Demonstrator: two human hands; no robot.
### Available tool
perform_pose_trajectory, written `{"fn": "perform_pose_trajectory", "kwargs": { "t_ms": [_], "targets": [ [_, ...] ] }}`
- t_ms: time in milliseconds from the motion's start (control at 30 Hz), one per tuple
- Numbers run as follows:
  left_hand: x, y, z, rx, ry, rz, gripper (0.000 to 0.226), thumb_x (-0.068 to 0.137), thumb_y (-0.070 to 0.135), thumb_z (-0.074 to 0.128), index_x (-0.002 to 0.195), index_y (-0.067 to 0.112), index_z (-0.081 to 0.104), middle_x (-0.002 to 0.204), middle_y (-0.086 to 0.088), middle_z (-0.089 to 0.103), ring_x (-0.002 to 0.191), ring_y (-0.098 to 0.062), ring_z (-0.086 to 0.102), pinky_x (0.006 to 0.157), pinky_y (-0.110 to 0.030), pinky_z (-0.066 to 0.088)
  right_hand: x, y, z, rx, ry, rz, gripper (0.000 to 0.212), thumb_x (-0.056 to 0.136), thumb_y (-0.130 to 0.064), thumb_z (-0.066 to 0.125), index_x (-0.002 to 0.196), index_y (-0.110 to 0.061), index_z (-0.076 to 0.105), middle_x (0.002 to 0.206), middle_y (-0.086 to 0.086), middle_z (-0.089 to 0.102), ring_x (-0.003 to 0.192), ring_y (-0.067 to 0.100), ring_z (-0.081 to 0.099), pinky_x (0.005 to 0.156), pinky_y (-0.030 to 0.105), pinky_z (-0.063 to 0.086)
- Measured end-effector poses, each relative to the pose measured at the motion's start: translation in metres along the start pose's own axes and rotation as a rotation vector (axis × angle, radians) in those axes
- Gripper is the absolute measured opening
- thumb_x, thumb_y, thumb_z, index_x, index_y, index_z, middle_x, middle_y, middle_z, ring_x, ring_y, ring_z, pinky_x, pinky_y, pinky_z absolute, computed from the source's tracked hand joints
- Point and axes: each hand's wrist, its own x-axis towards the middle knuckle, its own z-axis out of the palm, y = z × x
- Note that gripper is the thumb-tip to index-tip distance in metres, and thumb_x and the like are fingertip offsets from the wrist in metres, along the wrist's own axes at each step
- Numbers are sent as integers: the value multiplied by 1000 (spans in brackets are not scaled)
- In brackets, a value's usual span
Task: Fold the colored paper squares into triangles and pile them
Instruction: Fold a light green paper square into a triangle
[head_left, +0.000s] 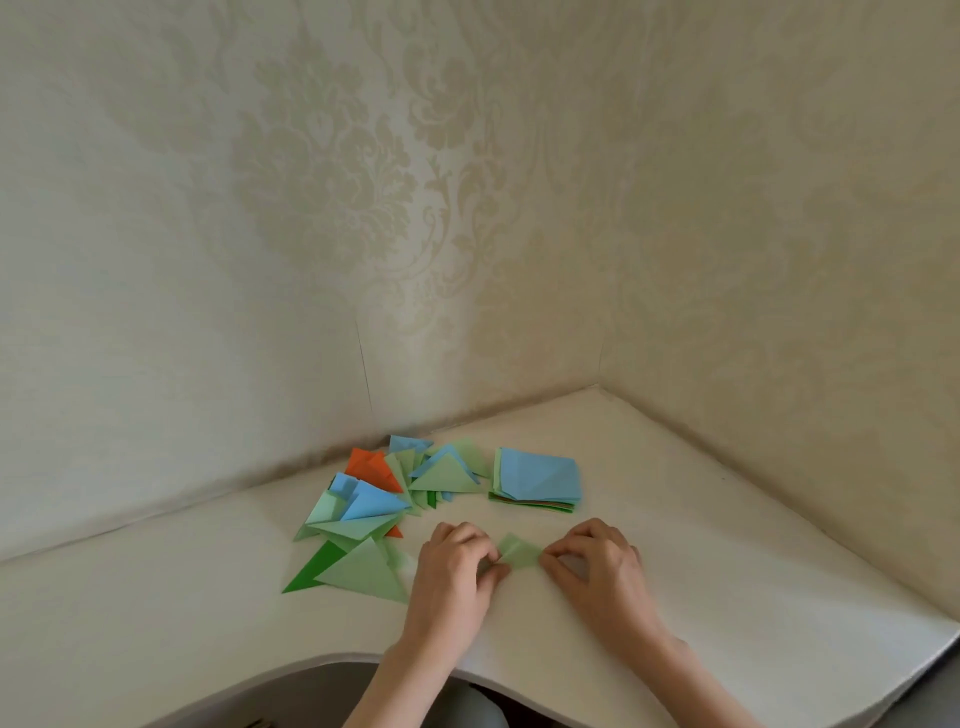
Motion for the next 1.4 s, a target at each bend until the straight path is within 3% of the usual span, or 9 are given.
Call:
{"fn": "perform_pose_trajectory", "kwargs": {
  "t_ms": [133, 333, 667, 867, 967, 1100, 1267, 1400],
  "targets": [
    [-2, 9, 3, -45, 56, -182, 13, 78, 25, 76, 76, 21, 65, 72, 20, 48, 75, -10, 46, 66, -17, 31, 2, -6, 7, -80, 2, 97, 14, 84, -43, 63, 88, -33, 71, 96, -14, 56, 100, 13, 52, 80, 31, 33],
    [-1, 26, 9, -17, 131, -281, 20, 77, 31, 76, 78, 22, 58, 72, 13, 54, 73, -11, 45, 64, -22, 38, 6, -15, 11, -188, 0, 177, 32, 82, -64, 56, 89, -34, 67, 99, -15, 54, 102, 10, 49, 81, 28, 28],
    [2, 18, 5, -105, 86, -316, 15, 80, 15, 73, 75, 24, 63, 70, 16, 60, 73, -6, 56, 62, -17, 40, 9, -16, 8, -117, -30, 215, 22, 81, -56, 63, 96, -41, 57, 91, -16, 51, 96, 7, 47, 76, 28, 25],
    [0, 16, -5, -209, 66, -351, 20, 80, 4, 69, 74, 22, 67, 69, 13, 64, 69, 1, 59, 62, -12, 44, 10, -12, 5, -47, -50, 221, 15, 85, -42, 64, 99, -41, 62, 91, -17, 52, 97, 7, 49, 80, 27, 28],
    [-3, 16, -7, -201, 69, -353, 24, 81, -2, 66, 75, 22, 67, 68, 14, 64, 69, 1, 60, 62, -11, 45, 6, -12, 9, -73, -18, 215, 14, 86, -41, 62, 100, -41, 62, 93, -17, 52, 99, 8, 49, 81, 27, 27],
    [-8, 21, -5, -50, 99, -265, 23, 82, -3, 63, 81, 19, 65, 75, 11, 63, 72, -5, 58, 65, -19, 47, 3, -12, 13, -97, 30, 214, 16, 85, -45, 61, 100, -41, 62, 98, -17, 55, 100, 8, 50, 81, 27, 29],
    [-5, 41, 4, 115, 147, -175, 14, 81, 21, 73, 88, 15, 63, 77, 0, 60, 69, -18, 52, 58, -27, 43, 3, -13, 14, -136, 32, 207, 18, 85, -47, 58, 102, -41, 61, 102, -16, 57, 103, 9, 50, 83, 27, 30],
    [0, 49, 9, 134, 83, -278, 27, 85, 36, 67, 102, 16, 61, 96, -2, 57, 88, -21, 52, 74, -31, 47, 1, -11, 16, -150, 57, 194, 20, 85, -48, 58, 102, -40, 62, 101, -16, 57, 103, 9, 51, 84, 27, 32]
  ]
}}
